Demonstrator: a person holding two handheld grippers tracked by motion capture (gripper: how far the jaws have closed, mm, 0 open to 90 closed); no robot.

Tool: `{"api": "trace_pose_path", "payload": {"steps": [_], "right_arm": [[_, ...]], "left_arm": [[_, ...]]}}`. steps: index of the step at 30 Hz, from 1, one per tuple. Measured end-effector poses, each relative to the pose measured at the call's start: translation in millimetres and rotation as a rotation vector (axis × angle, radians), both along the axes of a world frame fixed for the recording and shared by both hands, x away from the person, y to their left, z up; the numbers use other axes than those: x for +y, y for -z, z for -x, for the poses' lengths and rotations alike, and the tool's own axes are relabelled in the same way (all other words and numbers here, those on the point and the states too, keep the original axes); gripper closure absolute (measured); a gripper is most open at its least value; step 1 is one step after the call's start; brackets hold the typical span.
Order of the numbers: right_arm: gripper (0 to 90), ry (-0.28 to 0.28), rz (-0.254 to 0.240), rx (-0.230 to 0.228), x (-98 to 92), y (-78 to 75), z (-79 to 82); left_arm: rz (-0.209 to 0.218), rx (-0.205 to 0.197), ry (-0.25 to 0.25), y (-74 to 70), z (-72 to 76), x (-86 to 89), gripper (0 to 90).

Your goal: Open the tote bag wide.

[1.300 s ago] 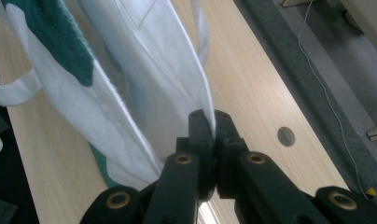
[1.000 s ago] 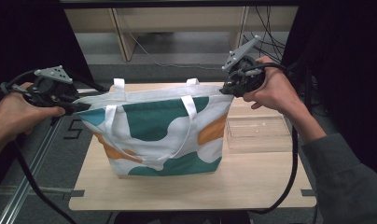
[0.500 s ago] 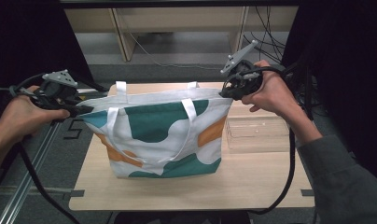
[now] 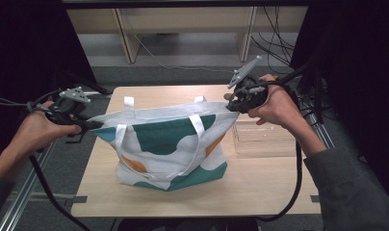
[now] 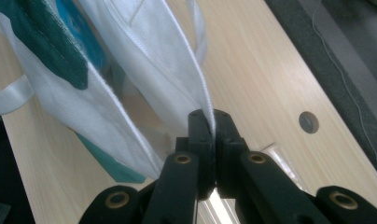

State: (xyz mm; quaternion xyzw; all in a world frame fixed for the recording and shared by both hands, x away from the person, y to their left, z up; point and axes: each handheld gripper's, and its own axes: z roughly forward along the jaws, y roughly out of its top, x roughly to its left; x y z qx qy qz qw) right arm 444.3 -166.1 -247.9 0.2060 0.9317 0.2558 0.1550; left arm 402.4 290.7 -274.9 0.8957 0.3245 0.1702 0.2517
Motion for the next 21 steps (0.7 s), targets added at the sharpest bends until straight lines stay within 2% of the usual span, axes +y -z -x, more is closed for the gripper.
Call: {"api": "trace_pose_path", "payload": {"steps": [1, 3, 6, 7, 8, 9, 10, 11, 12, 13, 14, 15, 16, 17, 18, 19, 21], "right_arm": [[88.0, 0.004, 0.001, 0.012, -0.2, 2.3, 0.1], [88.0, 0.001, -0.01, 0.01, -1.9, 5.5, -0.7], [88.0, 0.002, -0.013, 0.019, -3.1, 9.5, 0.8], [88.0, -0.023, -0.01, 0.005, -3.7, 10.4, -0.7], [88.0, 0.003, -0.019, 0.015, -3.8, 11.6, 1.6], [88.0, -0.003, -0.017, 0.013, -4.2, 12.7, 2.1], [88.0, -0.028, -0.01, -0.008, -4.6, 14.1, 1.6], [88.0, 0.0, -0.016, 0.027, -4.2, 15.9, 4.5], [88.0, -0.012, -0.014, 0.02, -4.6, 18.1, 4.6], [87.9, -0.023, -0.011, 0.013, -4.7, 19.8, 4.7], [87.9, -0.021, -0.012, 0.02, -4.8, 22.1, 5.4], [87.9, -0.029, -0.012, 0.022, -4.9, 25.0, 5.7], [87.9, -0.031, -0.004, 0.028, -4.6, 28.1, 6.6], [87.9, -0.017, 0.003, 0.04, -4.1, 31.5, 8.3], [87.9, -0.04, 0.014, 0.028, -4.0, 35.2, 6.6], [87.9, -0.007, 0.014, 0.051, -3.5, 38.6, 8.6], [87.9, -0.011, 0.022, 0.054, -2.8, 45.6, 8.3]], "left_arm": [[0.006, -0.003, 0.004, 2.2, 1.2, -0.7, 81.1], [0.002, 0.0, 0.015, 3.5, 2.5, -0.8, 81.0], [0.011, -0.003, 0.007, 6.9, 4.9, -2.0, 81.0], [0.003, -0.005, 0.012, 8.1, 5.6, -2.5, 80.9], [-0.005, -0.002, 0.028, 9.3, 5.6, -2.6, 80.9], [-0.003, 0.016, 0.021, 10.6, 6.2, -3.1, 80.9], [-0.003, 0.002, 0.017, 12.8, 6.2, -3.5, 80.8], [-0.004, 0.015, 0.018, 14.3, 6.3, -3.6, 80.8], [-0.007, 0.008, 0.029, 17.0, 6.1, -3.8, 80.7], [0.0, 0.023, 0.023, 20.5, 6.8, -4.8, 80.7], [-0.012, 0.026, 0.039, 23.2, 6.1, -4.9, 80.7], [-0.014, 0.044, 0.034, 26.6, 6.3, -5.8, 80.6], [-0.015, 0.036, 0.044, 30.3, 5.9, -6.3, 80.5], [-0.01, 0.052, 0.033, 34.0, 6.6, -7.4, 80.4], [-0.021, 0.059, 0.044, 37.1, 6.0, -7.7, 80.4], [-0.011, 0.054, 0.043, 42.0, 5.3, -8.7, 80.3], [-0.023, 0.063, 0.044, 48.4, 3.6, -9.5, 80.3]]}}
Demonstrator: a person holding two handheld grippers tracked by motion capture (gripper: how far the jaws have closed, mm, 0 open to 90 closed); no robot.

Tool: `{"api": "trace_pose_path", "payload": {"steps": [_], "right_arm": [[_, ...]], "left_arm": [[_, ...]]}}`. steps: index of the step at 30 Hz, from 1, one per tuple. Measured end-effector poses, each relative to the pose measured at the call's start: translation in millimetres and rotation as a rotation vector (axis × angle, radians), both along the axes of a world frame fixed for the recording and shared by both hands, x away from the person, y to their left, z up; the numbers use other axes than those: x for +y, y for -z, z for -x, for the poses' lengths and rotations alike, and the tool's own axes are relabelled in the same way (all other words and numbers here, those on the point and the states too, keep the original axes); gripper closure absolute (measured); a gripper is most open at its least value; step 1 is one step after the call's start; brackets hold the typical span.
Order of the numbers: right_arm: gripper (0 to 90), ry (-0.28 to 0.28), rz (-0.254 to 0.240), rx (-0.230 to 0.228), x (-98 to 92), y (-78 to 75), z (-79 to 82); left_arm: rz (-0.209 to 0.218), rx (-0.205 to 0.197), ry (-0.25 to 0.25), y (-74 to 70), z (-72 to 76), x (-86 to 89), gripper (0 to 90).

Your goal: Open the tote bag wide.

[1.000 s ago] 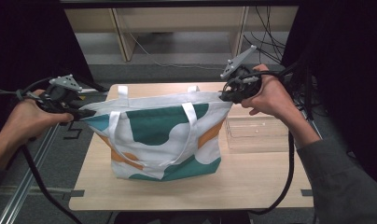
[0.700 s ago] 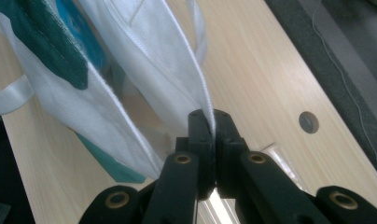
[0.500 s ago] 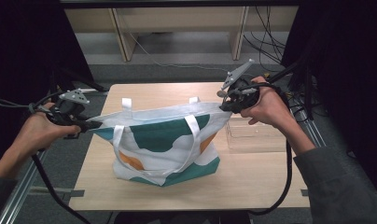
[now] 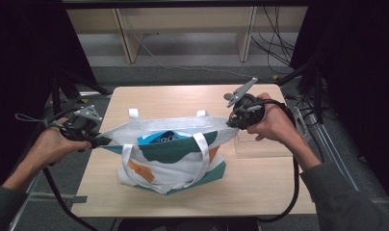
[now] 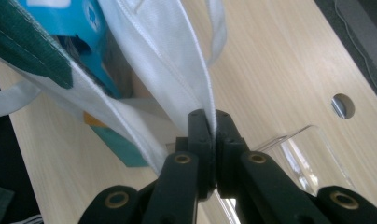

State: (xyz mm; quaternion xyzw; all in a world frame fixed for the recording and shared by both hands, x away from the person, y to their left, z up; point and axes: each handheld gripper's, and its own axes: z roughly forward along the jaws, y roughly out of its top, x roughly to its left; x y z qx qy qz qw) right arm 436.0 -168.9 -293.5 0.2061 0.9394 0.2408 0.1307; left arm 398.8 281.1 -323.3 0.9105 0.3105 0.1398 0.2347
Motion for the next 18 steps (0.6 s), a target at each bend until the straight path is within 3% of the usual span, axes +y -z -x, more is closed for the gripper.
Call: {"api": "trace_pose_path", "payload": {"steps": [4, 7, 9, 10, 11, 12, 15, 18], "right_arm": [[87.8, 0.003, 0.002, 0.01, -0.8, 12.1, -0.5], [87.8, -0.011, 0.006, 0.023, -2.0, 25.3, -1.5], [87.8, -0.014, 0.005, 0.017, -2.1, 28.2, -1.6], [87.7, 0.01, 0.0, 0.032, -1.9, 31.0, 0.5], [87.7, -0.026, 0.003, 0.013, -2.7, 34.1, -1.9], [87.7, 0.006, -0.002, 0.035, -2.9, 37.0, 0.3], [87.8, 0.013, -0.008, 0.033, -4.2, 46.8, 1.6], [87.8, 0.022, -0.024, 0.047, -6.9, 56.9, 2.5]], "left_arm": [[-0.012, 0.026, 0.015, 13.4, 0.5, -1.8, 80.3], [0.011, 0.041, -0.006, 23.3, 1.4, -3.0, 80.2], [-0.008, 0.045, 0.019, 27.8, 1.0, -3.2, 80.2], [0.005, 0.055, 0.006, 30.9, 1.5, -3.6, 80.2], [0.005, 0.047, 0.013, 32.8, 0.8, -3.0, 80.1], [0.011, 0.046, 0.009, 35.6, 1.2, -3.0, 80.2], [0.034, 0.045, -0.005, 45.0, 3.2, -2.3, 80.5], [0.06, 0.073, -0.013, 55.1, 4.2, -1.3, 80.6]]}}
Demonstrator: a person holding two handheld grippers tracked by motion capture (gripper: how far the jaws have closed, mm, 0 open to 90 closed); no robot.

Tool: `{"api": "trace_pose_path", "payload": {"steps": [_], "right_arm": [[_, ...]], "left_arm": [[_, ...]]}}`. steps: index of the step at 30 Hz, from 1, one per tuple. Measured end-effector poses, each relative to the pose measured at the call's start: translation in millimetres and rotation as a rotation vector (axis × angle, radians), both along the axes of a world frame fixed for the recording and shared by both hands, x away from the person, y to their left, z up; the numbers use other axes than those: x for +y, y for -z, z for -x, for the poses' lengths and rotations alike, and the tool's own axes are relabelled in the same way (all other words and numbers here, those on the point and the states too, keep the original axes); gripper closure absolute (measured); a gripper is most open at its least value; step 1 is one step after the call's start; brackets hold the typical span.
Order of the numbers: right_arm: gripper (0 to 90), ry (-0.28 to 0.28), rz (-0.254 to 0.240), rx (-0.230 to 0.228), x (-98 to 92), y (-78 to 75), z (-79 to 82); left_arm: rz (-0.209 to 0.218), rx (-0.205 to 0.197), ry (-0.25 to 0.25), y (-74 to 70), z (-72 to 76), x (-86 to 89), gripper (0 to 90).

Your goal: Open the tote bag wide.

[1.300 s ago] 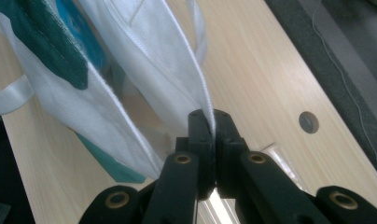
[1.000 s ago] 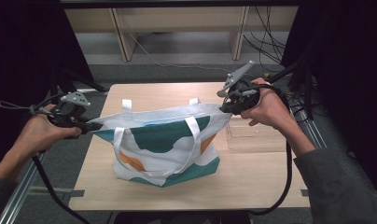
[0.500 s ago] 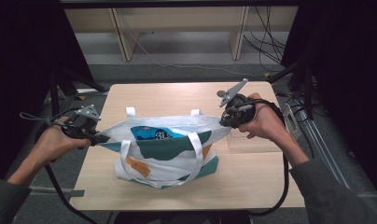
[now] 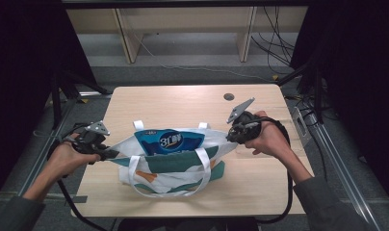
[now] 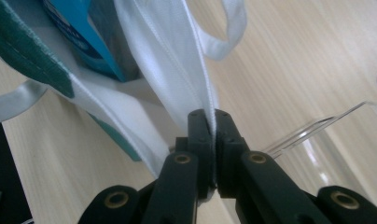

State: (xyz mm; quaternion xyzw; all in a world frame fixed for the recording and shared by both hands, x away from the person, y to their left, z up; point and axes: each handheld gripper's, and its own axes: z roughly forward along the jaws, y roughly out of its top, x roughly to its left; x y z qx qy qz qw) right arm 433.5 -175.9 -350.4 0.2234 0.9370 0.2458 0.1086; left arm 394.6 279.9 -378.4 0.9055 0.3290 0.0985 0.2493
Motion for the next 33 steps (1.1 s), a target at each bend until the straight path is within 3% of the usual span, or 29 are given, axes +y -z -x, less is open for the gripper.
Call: {"api": "trace_pose_path", "payload": {"steps": [1, 2, 6, 8, 9, 12, 14, 15, 17, 21, 26, 28, 33], "right_arm": [[87.7, -0.033, -0.001, -0.022, -0.9, 3.5, -2.1], [87.7, 0.008, -0.007, 0.0, -0.7, 5.9, 1.8], [87.7, 0.012, -0.013, -0.003, -1.1, 19.0, 6.1], [87.7, 0.025, -0.013, 0.001, -0.7, 25.6, 9.1], [87.7, 0.003, -0.018, -0.011, -1.2, 29.6, 8.0], [87.6, 0.037, -0.038, 0.011, -2.0, 42.2, 12.1], [87.6, 0.044, -0.065, -0.005, -3.9, 51.4, 13.6], [87.6, 0.063, -0.079, 0.009, -3.9, 55.6, 16.3], [87.7, 0.064, -0.079, 0.004, -4.6, 64.8, 17.5], [87.8, 0.072, -0.047, 0.006, -1.0, 84.5, 19.0], [87.8, 0.065, 0.028, 0.007, 8.6, 100.9, 15.2], [87.8, 0.066, 0.034, 0.011, 10.3, 106.8, 13.7], [88.0, 0.071, 0.041, 0.031, 13.9, 123.3, 10.6]], "left_arm": [[0.0, -0.013, 0.004, 3.2, 0.2, -0.6, 80.6], [-0.006, 0.004, 0.003, 5.7, 1.3, -1.1, 80.6], [-0.011, 0.002, -0.005, 19.5, 1.2, -6.1, 80.6], [-0.033, 0.017, 0.003, 27.6, 1.2, -8.9, 80.5], [-0.025, 0.024, -0.014, 33.7, 1.6, -10.9, 80.5], [-0.048, 0.038, 0.008, 50.5, -2.1, -12.3, 80.7], [-0.039, 0.055, 0.0, 61.8, -3.7, -13.4, 80.9], [-0.037, 0.065, -0.006, 66.0, -4.9, -13.5, 81.1], [-0.024, 0.06, -0.018, 74.0, -7.7, -14.6, 81.3], [-0.034, 0.078, -0.021, 88.5, -12.8, -17.7, 81.5], [0.0, 0.117, -0.056, 100.6, -17.3, -19.3, 81.5], [0.02, 0.117, -0.062, 104.2, -18.3, -18.8, 81.5], [0.014, 0.127, -0.055, 106.5, -19.8, -18.2, 80.6]]}}
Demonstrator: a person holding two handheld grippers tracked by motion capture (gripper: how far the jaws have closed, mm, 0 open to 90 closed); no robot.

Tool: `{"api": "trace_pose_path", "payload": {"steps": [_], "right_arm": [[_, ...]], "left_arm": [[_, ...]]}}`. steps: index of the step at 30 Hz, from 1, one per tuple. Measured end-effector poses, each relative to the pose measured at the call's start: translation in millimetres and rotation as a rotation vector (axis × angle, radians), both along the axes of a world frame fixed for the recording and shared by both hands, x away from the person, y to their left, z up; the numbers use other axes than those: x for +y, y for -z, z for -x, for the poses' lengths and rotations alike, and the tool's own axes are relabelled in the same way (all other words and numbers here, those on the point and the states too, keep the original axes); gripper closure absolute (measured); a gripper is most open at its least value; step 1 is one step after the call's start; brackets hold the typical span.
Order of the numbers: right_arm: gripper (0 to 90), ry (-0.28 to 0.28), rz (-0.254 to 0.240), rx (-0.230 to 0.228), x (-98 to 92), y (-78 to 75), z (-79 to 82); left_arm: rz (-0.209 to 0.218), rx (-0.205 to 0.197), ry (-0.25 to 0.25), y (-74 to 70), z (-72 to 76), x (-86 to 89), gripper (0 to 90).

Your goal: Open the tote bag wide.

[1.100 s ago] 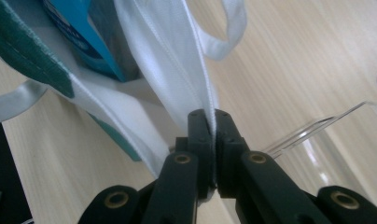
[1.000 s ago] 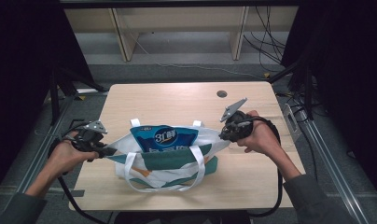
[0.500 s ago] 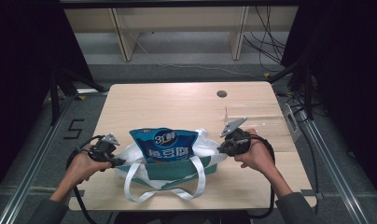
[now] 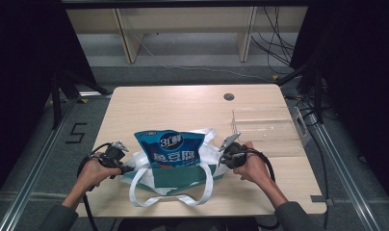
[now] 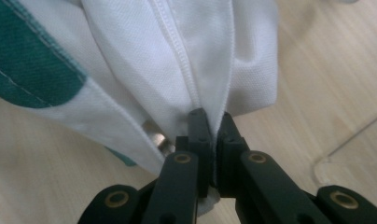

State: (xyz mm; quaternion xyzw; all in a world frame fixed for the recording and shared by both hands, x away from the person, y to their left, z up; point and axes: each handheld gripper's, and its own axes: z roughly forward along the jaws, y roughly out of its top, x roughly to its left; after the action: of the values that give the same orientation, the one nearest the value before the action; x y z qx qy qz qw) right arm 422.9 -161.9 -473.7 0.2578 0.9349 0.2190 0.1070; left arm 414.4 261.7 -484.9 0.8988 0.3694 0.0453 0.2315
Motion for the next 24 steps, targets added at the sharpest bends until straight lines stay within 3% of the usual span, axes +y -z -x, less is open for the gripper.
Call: {"api": "trace_pose_path", "payload": {"steps": [3, 5, 7, 8, 9, 10, 12, 13, 14, 16, 18, 19, 20, 22, 24], "right_arm": [[87.3, -0.01, 0.0, -0.018, -0.5, 0.0, -1.2], [83.6, 0.012, -0.002, -0.011, -2.0, -3.6, 0.3], [68.3, 0.04, -0.013, -0.032, -5.1, -11.7, 1.0], [64.8, 0.06, -0.031, -0.058, -7.8, -17.8, 1.3], [62.1, 0.066, -0.054, -0.065, -10.7, -26.0, 3.0], [59.5, 0.065, -0.076, -0.121, -13.9, -36.1, 6.3], [56.0, 0.026, -0.126, -0.18, -17.2, -51.2, 11.1], [55.0, 0.012, -0.181, -0.188, -16.2, -62.2, 16.9], [54.8, 0.003, -0.204, -0.195, -15.4, -68.2, 19.8], [53.1, -0.045, -0.268, -0.172, -11.5, -80.8, 28.1], [50.5, -0.109, -0.307, -0.105, -0.9, -85.8, 37.6], [49.1, -0.14, -0.311, -0.091, 5.7, -85.8, 40.8], [47.7, -0.167, -0.304, -0.08, 12.9, -84.7, 44.5], [45.5, -0.218, -0.281, -0.056, 26.3, -80.9, 49.9], [43.7, -0.226, -0.267, -0.033, 34.8, -78.3, 52.3]], "left_arm": [[0.002, -0.019, 0.0, -2.8, 1.5, 1.9, 74.9], [0.003, -0.035, -0.002, -9.3, 2.0, 4.4, 67.1], [-0.002, -0.083, -0.02, -21.7, 6.9, 5.2, 56.1], [0.003, -0.103, -0.044, -30.2, 9.5, 6.0, 49.7], [0.035, -0.137, -0.053, -38.9, 10.4, 7.3, 45.1], [0.043, -0.155, -0.056, -45.0, 11.5, 7.6, 45.0], [0.073, -0.198, -0.063, -61.6, 15.8, 5.7, 46.0], [0.066, -0.2, -0.042, -67.4, 16.7, 5.4, 47.0], [0.07, -0.224, -0.039, -72.9, 18.7, 2.7, 47.0], [0.087, -0.3, -0.016, -78.5, 20.8, -5.3, 49.5], [0.115, -0.248, 0.011, -78.8, 25.0, -15.6, 49.5], [0.099, -0.227, 0.06, -79.2, 23.9, -18.9, 48.9], [0.12, -0.21, 0.052, -75.1, 24.0, -24.9, 48.0], [0.097, -0.181, 0.074, -68.1, 20.4, -33.1, 47.0], [0.074, -0.151, 0.084, -61.1, 16.6, -39.1, 45.7]]}}
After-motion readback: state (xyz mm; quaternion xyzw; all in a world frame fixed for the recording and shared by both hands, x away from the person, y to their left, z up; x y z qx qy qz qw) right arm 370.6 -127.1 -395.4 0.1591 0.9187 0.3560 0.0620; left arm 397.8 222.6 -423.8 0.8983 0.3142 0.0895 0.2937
